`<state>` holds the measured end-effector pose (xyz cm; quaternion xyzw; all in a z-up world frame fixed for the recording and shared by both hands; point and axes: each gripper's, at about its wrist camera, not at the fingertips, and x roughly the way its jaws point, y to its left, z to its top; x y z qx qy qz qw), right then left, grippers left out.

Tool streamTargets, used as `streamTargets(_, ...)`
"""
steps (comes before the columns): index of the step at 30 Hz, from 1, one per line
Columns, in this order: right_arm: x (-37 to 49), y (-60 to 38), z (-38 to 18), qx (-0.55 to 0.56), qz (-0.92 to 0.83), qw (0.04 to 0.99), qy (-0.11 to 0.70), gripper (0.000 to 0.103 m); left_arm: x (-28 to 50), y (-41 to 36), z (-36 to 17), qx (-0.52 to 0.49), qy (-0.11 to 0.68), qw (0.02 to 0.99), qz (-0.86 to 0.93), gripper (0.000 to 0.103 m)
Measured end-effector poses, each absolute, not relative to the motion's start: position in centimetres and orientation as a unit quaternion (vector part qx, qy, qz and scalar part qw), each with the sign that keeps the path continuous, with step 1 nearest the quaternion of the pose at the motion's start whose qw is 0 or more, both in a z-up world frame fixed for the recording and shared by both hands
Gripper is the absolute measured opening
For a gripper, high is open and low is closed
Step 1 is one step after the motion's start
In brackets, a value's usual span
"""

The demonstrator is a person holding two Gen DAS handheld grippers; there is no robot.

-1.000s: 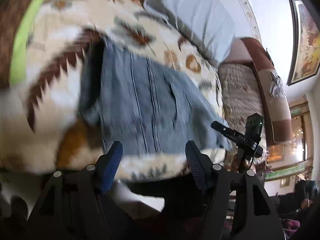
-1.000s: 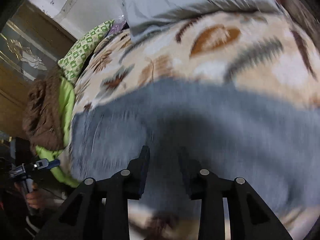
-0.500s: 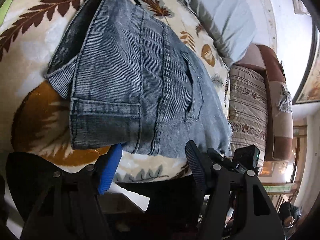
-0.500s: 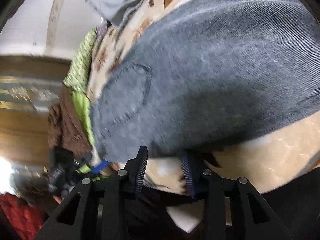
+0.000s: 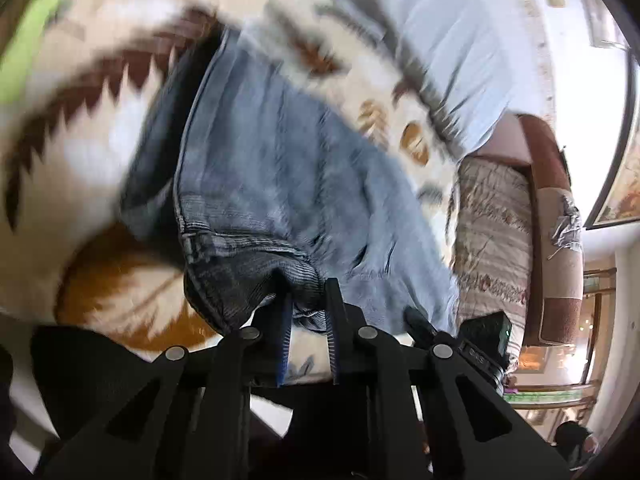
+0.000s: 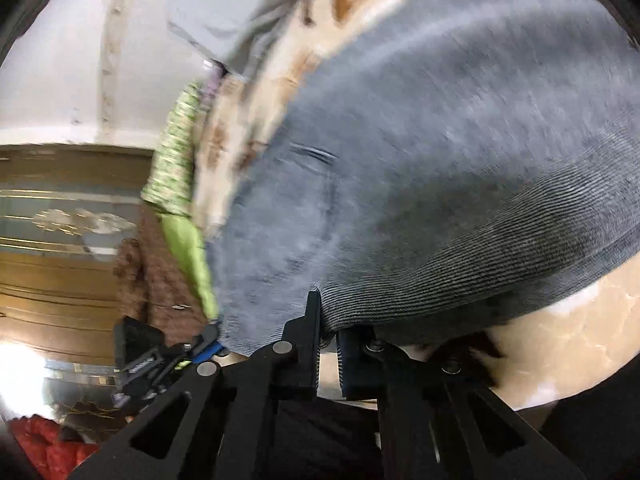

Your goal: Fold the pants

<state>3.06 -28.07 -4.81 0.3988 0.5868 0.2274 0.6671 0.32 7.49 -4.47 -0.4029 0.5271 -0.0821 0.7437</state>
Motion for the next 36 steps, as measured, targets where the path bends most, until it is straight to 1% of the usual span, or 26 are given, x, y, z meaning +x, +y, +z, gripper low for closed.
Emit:
streamTargets(2,3.1,-28.2,-3.8,0.408,0.245,0.668,0.572,0.006,0.5,7.6,-3.3,-0.382,0.515,0.763,-0.079,0.013)
streamTargets(4,3.1,-28.0,-3.7,0.404,0.254,0.670,0.569,0.006,0.6,7.4,-3.3,-0.347,0.521,0.777,-0.067,0.013)
streamTargets(9,2.3,-27.1,-8.3,0.390,0.222,0.646,0.618,0.007,0.2,6.2,-7.4,-0.292,0.572,0.766,-0.043,0.013)
streamTargets(10,2.1,-27.1,-8.8,0.392,0.220,0.643,0.621,0.010,0.1,6.2,-8.0,-0.291,0.578,0.761,-0.041,0.015)
streamTargets(12,1.6,-27.7,-8.9,0.398,0.223,0.641,0.617,0.012,-0.1,6.4,-8.4,-0.296,0.581,0.758,-0.037,0.019)
streamTargets(15,1.0,-29.6,-7.2,0.370,0.222,0.669,0.606,0.014,-0.5,6.7,-7.4,-0.286,0.576,0.764,-0.048,0.024)
streamTargets(16,0.8,-30.7,-6.4,0.361,0.218,0.681,0.599,0.014,-0.7,6.6,-6.8,-0.277,0.576,0.767,-0.059,0.028)
streamTargets(17,0.4,-32.7,-5.5,0.352,0.207,0.698,0.589,0.014,-1.0,6.7,-6.5,-0.269,0.577,0.768,-0.071,0.035)
streamTargets(18,0.3,-34.3,-4.9,0.347,0.197,0.709,0.582,0.015,-1.6,7.0,-5.9,-0.265,0.576,0.768,-0.090,0.037)
streamTargets(21,0.0,-42.9,-2.6,0.338,0.119,0.764,0.536,0.016,-2.3,8.1,-4.4,-0.276,0.561,0.771,-0.119,0.038)
streamTargets(22,0.2,-45.2,-2.1,0.339,0.091,0.776,0.524,0.018,-2.3,8.6,-3.9,-0.280,0.554,0.775,-0.120,0.041)
streamTargets(23,0.6,-48.3,-1.6,0.340,0.057,0.790,0.507,0.024,-2.2,9.0,-3.4,-0.282,0.547,0.780,-0.116,0.047)
streamTargets(25,2.2,-53.4,-0.8,0.339,0.003,0.810,0.478,0.030,-1.2,10.1,-2.6,-0.277,0.538,0.792,-0.082,0.054)
streamTargets(26,2.9,-54.8,-0.7,0.336,-0.012,0.816,0.471,0.035,-0.3,10.4,-2.6,-0.276,0.538,0.794,-0.070,0.054)
streamTargets(29,6.4,-58.7,-1.0,0.319,-0.056,0.825,0.463,0.037,2.2,10.9,-3.4,-0.283,0.549,0.785,-0.053,0.054)
streamTargets(33,11.1,-60.2,-2.7,0.294,-0.072,0.823,0.480,0.038,5.7,10.2,-5.1,-0.282,0.571,0.770,-0.034,0.054)
streamTargets(35,12.5,-60.4,-3.6,0.283,-0.085,0.819,0.492,0.045,6.9,10.1,-5.7,-0.287,0.575,0.765,-0.032,0.054)
streamTargets(36,13.1,-60.4,-4.3,0.279,-0.086,0.815,0.500,0.045,7.3,10.1,-5.9,-0.292,0.577,0.761,-0.034,0.054)
